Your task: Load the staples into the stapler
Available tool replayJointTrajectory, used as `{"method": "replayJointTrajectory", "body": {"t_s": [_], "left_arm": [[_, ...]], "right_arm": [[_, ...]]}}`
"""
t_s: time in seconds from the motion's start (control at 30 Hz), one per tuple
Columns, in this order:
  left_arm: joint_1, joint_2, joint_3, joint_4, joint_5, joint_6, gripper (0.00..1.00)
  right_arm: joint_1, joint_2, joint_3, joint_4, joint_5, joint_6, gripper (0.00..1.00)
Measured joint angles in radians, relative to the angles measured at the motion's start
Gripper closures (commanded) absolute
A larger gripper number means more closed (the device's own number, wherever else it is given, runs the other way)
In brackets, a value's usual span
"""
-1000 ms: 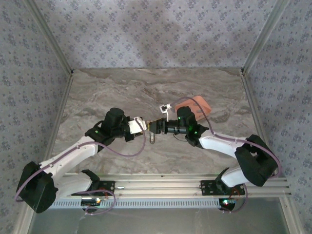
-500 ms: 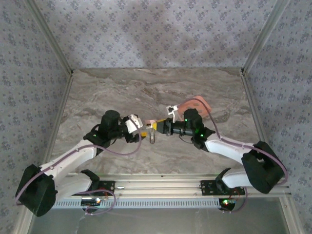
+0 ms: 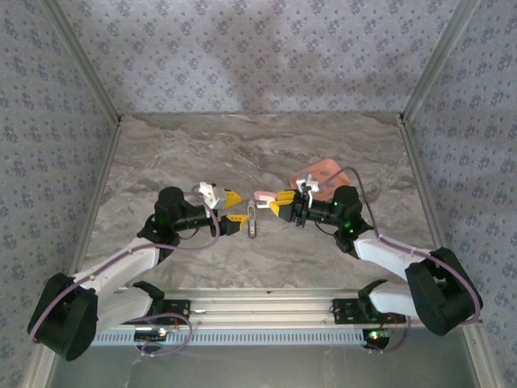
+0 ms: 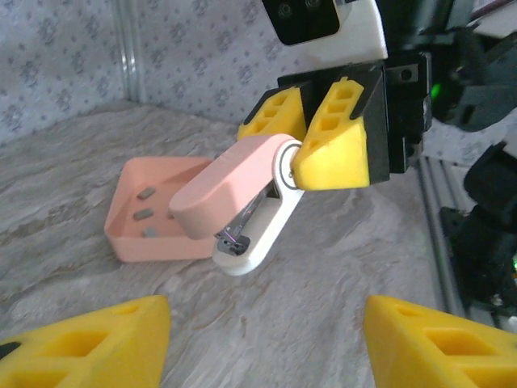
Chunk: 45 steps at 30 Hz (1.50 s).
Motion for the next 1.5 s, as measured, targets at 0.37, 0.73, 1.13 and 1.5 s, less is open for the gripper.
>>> {"method": "replayJointTrajectory", "body": {"t_s": [0.37, 0.73, 1.13, 1.5], "left_arm": [[-0.025, 0.068, 0.000, 0.090, 0.095, -0.040, 0.44], [-0.041, 0.095, 0.015, 0.135, 0.133, -0.047, 0.55], [-0.041, 0.101, 0.015, 0.169, 0.137, -0.072, 0.73], [-0.040, 0.095, 0.017, 0.151, 0.151, -0.060, 0.87]], "right_arm": [[0.015, 0.114, 0.026, 0.227, -0.174, -0.024, 0.98], [0.041, 0.166, 0.051, 0.364, -0.217, 0.020, 0.99], [0.056, 0.186, 0.053, 0.379, -0.230, 0.027, 0.99], [0.056, 0.188, 0.053, 0.389, -0.244, 0.027, 0.78]]}}
